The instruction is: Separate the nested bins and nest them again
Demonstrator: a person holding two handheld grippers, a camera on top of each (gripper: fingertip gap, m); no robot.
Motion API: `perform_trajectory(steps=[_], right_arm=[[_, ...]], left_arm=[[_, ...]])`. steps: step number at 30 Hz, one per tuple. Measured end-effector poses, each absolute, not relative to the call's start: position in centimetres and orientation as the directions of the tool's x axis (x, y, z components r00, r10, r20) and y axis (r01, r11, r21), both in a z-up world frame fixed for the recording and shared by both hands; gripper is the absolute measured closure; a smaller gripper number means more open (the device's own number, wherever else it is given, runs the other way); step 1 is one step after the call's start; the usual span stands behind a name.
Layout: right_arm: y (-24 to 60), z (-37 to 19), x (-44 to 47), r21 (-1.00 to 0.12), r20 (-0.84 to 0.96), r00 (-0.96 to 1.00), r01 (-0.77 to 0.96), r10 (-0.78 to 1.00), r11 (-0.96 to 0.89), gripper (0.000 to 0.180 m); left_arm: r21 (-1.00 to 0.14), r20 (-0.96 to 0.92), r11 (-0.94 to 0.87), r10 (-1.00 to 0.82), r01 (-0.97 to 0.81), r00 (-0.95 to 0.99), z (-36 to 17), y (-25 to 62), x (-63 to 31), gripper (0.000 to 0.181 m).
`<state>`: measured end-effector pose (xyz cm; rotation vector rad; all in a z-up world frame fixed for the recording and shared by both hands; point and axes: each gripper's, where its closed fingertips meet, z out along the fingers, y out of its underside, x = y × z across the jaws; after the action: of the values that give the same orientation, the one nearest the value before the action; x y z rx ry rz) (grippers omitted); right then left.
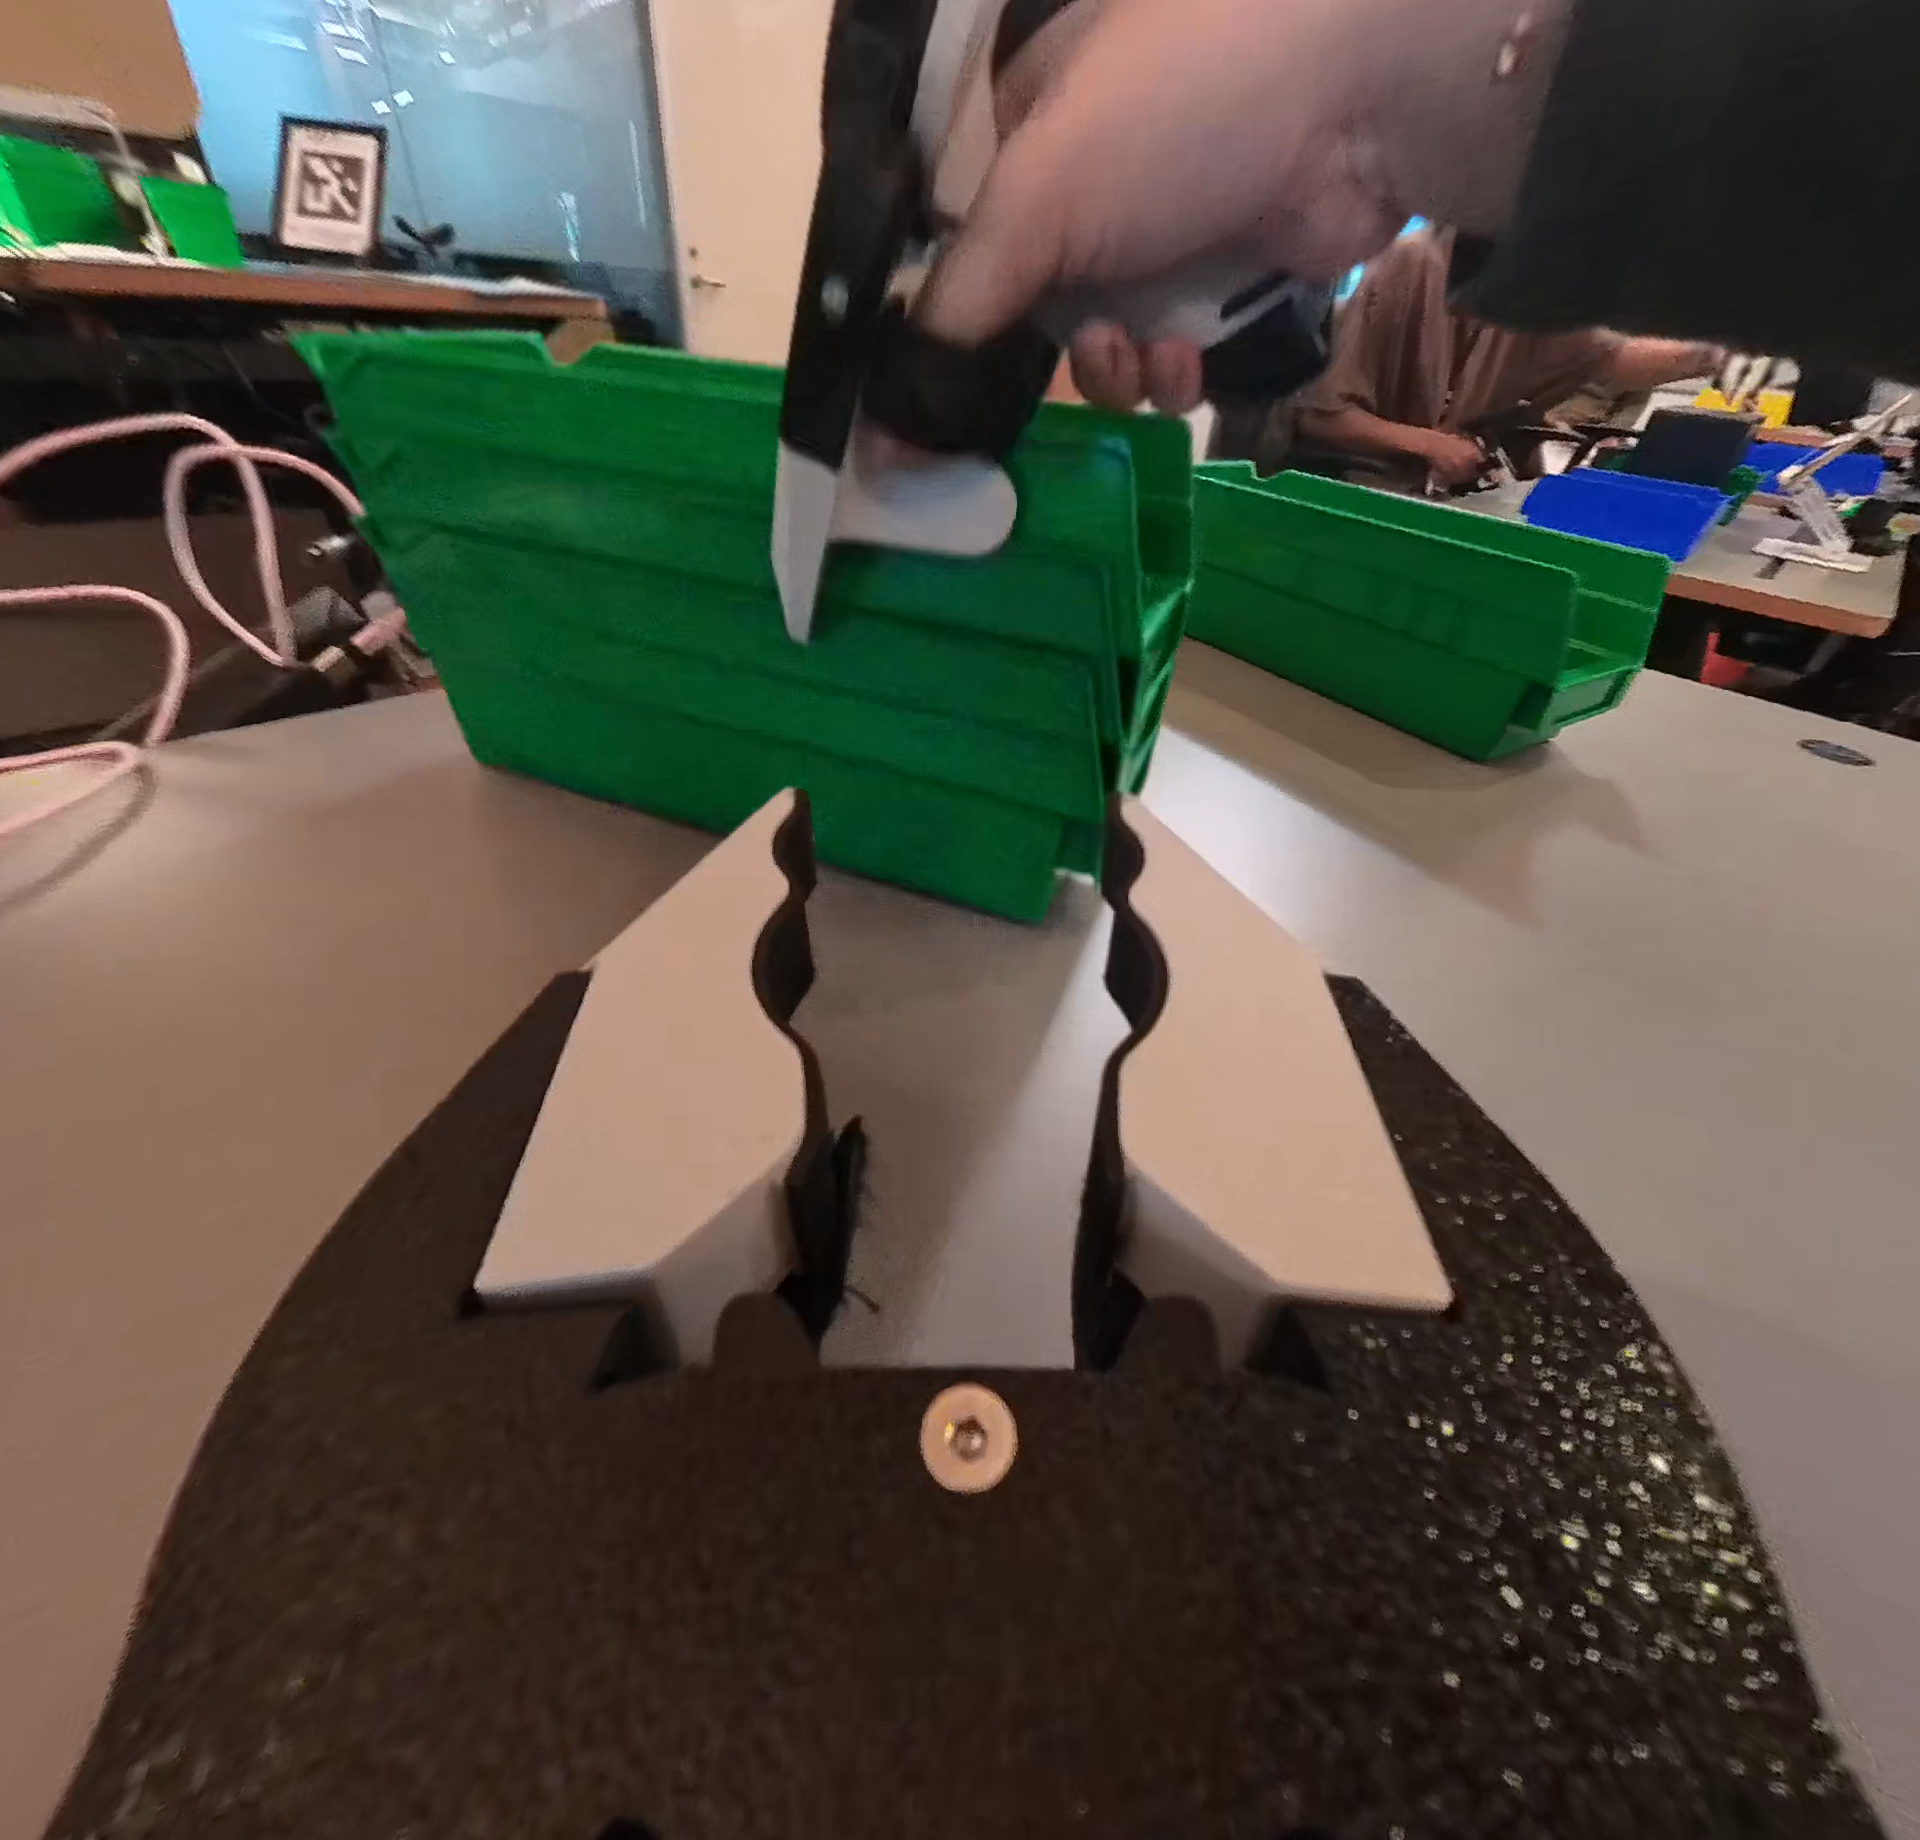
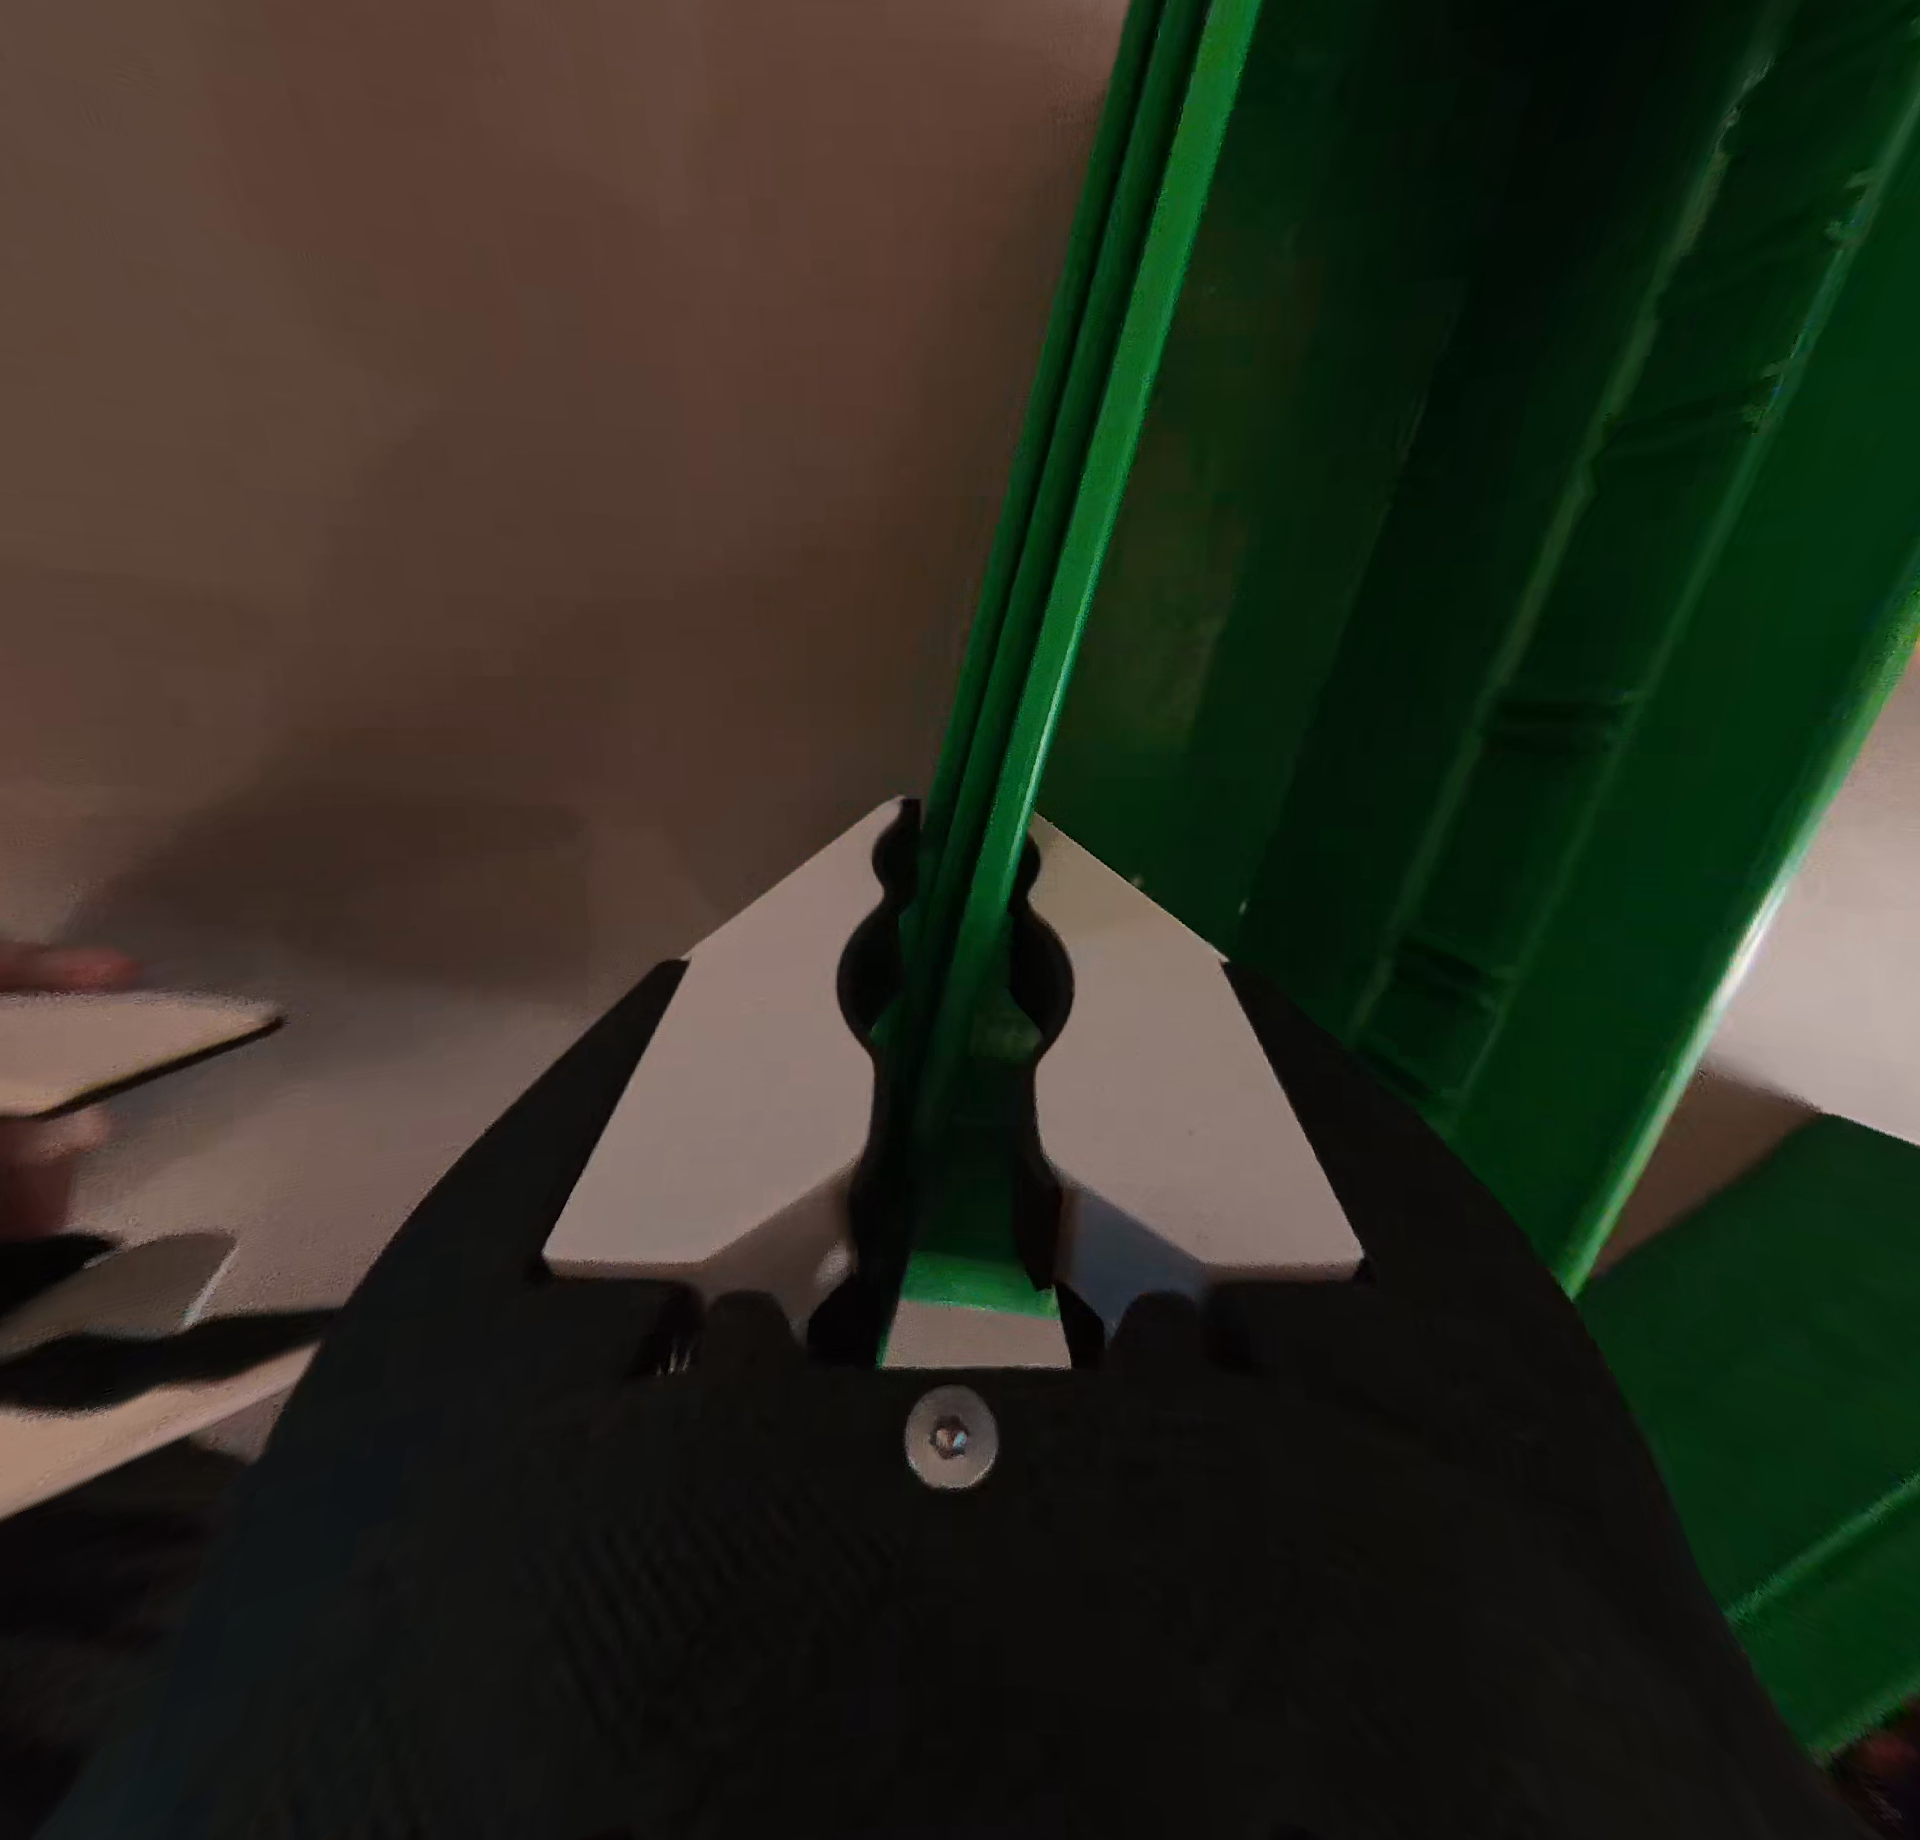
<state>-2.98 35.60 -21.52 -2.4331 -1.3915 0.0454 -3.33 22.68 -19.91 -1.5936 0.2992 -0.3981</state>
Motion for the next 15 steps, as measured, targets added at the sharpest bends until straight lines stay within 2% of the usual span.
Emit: perform_trajectory(steps=[1,2,3,4,7,9,11,15], right_arm=[[35.5,-21.7,-3.4,-0.302,0.178,0.500,0.848,0.848,-0.436,0.164],[35.7,-21.4,-3.9,-0.312,0.223,0.474,0.863,0.852,-0.398,0.155],[35.8,-20.7,-4.2,-0.317,0.256,0.452,0.874,0.855,-0.367,0.136],[35.7,-19.8,-4.7,-0.334,0.268,0.429,0.881,0.863,-0.335,0.125],[36.9,-15.6,-5.2,-0.424,0.263,0.431,0.855,0.863,-0.297,0.111],[40.0,-13.7,-3.6,-0.447,0.283,0.506,0.821,0.815,-0.355,0.110],[42.6,-13.9,-1.0,-0.410,0.268,0.582,0.790,0.768,-0.456,0.114],[44.1,-16.9,2.1,-0.330,0.152,0.655,0.739,0.740,-0.587,0.138]], left_arm=[[-0.997,0.066,-0.053,-0.417,0.049,0.906,-19.7,22.6,-3.7,0.127],[-0.997,0.068,-0.046,-0.410,0.054,0.909,-19.6,22.5,-4.1,0.128],[-0.997,0.073,-0.041,-0.404,0.062,0.912,-19.5,22.5,-4.5,0.128],[-0.997,0.079,-0.038,-0.399,0.069,0.914,-19.5,22.4,-4.8,0.128],[-0.996,0.090,-0.033,-0.387,0.084,0.918,-19.3,22.4,-5.5,0.128],[-0.997,0.083,-0.026,-0.378,0.079,0.922,-19.3,22.4,-5.7,0.128],[-0.998,0.069,-0.026,-0.374,0.064,0.925,-19.3,22.4,-5.7,0.128],[-0.999,0.049,-0.023,-0.371,0.043,0.928,-19.5,22.4,-5.8,0.128]])
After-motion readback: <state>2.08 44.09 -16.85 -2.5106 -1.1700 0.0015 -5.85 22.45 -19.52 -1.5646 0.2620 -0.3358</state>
